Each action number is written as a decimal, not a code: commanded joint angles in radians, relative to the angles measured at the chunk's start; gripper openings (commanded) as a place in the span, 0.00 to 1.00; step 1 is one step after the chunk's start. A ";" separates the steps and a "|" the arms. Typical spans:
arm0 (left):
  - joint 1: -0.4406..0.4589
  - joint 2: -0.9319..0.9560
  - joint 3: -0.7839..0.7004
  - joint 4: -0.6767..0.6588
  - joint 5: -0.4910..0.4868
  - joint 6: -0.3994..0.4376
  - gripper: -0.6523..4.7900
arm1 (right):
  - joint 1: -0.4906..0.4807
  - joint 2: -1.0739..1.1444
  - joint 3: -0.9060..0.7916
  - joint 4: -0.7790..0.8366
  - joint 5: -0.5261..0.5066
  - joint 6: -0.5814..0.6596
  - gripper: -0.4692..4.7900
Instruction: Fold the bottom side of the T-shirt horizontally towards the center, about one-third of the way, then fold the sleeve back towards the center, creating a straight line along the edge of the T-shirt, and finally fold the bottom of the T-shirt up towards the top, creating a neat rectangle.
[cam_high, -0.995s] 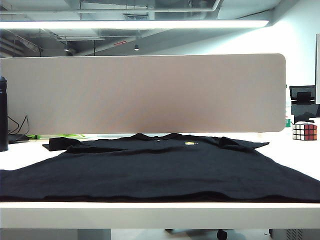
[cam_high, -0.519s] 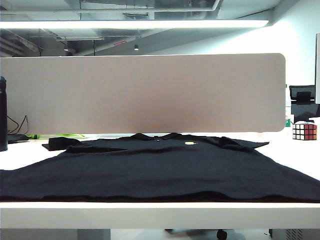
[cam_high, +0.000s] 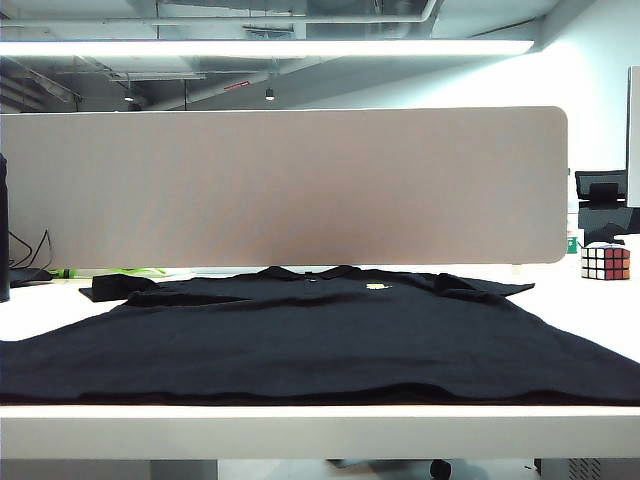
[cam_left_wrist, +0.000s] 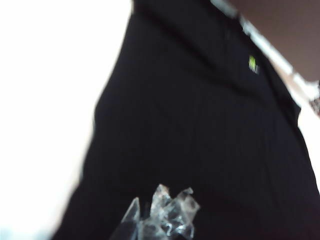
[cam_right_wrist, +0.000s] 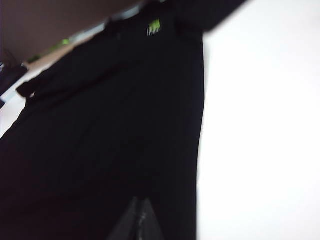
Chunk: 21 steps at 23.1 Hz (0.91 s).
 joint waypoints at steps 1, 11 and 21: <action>0.000 0.101 0.005 0.031 0.084 -0.035 0.11 | 0.001 0.102 0.026 0.011 -0.057 0.025 0.08; 0.009 0.473 0.212 0.089 0.144 0.072 0.11 | 0.001 0.532 0.373 -0.126 -0.088 -0.127 0.08; 0.270 0.949 0.536 -0.153 0.410 0.394 0.21 | -0.006 0.999 0.576 -0.311 -0.208 -0.281 0.09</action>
